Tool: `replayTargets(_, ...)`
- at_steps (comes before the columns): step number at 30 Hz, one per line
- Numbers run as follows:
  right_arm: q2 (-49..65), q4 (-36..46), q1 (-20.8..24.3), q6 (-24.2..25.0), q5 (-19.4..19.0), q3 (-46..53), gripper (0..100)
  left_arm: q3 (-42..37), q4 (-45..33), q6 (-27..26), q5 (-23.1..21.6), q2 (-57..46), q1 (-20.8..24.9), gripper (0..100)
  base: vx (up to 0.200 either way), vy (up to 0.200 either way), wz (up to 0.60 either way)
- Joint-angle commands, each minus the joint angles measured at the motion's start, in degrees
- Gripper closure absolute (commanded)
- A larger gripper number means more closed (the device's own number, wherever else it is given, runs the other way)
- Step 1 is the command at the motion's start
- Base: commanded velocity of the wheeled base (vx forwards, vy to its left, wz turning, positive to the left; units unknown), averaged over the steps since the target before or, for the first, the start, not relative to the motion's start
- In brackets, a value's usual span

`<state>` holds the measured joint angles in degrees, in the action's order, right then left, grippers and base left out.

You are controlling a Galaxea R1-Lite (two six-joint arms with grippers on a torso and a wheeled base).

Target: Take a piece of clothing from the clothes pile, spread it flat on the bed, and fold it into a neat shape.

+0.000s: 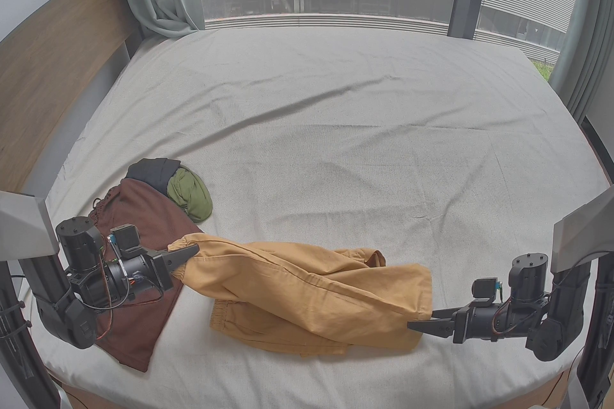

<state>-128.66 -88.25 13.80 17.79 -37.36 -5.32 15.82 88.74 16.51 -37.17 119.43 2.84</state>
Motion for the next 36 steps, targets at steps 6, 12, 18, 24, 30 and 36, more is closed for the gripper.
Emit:
replayTargets(6, 1.13, -0.08, 0.88, -0.91, -2.01, 1.36, 0, 0.0, 0.03, 0.02, -0.01, 0.1, -0.03, 100, 0.0, 0.0, 0.0)
replayTargets(12, -1.33, -0.08, 0.88, -1.17, -1.66, 0.04, 0, 0.0, 0.12, 0.02, -0.01, 0.1, -0.03, 100, 0.0, 0.0, 0.0)
replayTargets(18, -6.52, -0.17, 0.35, -4.43, -1.22, -0.66, 0, 0.0, 0.03, 0.02, -0.01, 0.19, 0.06, 100, 0.0, 0.0, 0.0)
replayTargets(24, -7.04, -0.17, 0.79, -4.6, -1.22, -1.54, 0, 0.0, 0.03, 0.02, -0.01, 0.19, -0.03, 100, 0.0, 0.0, 0.0)
replayTargets(30, -6.52, -0.26, 1.41, -4.43, -1.48, -3.03, 0, 0.0, 0.12, 0.02, -0.01, -0.08, -0.03, 100, 0.0, 0.0, 0.0)
replayTargets(36, -3.35, -0.17, 4.22, -4.34, -1.57, -2.07, 0, 0.0, 0.12, 0.02, -0.01, -0.08, -0.03, 100, 0.0, 0.0, 0.0)
